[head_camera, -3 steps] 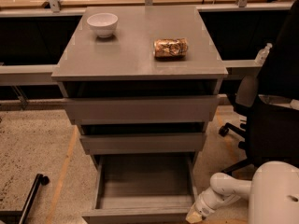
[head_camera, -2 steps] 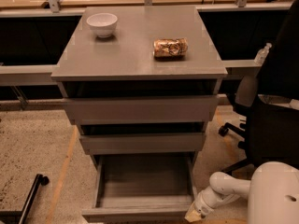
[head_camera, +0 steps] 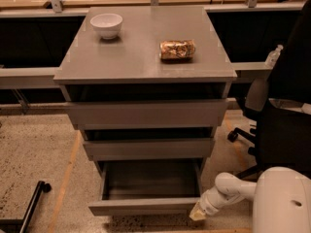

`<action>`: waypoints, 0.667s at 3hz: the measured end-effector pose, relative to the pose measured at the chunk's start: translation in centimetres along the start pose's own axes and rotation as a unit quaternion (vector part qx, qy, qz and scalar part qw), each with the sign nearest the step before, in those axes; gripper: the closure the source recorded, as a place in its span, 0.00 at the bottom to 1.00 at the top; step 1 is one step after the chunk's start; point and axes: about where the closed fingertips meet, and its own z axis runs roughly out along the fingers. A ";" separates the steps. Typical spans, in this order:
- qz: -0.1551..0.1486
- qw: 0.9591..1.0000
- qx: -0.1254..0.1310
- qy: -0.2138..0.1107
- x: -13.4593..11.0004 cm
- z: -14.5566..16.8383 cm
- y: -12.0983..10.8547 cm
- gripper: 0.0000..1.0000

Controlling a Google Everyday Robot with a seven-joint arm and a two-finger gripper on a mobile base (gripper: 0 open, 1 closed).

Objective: Close bottom drawer

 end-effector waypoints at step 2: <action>-0.030 0.999 0.020 -0.016 -2.1 0.3 -1.7 1.00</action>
Offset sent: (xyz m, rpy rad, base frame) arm 0.0678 0.0275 0.0048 0.0393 -0.2007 0.0620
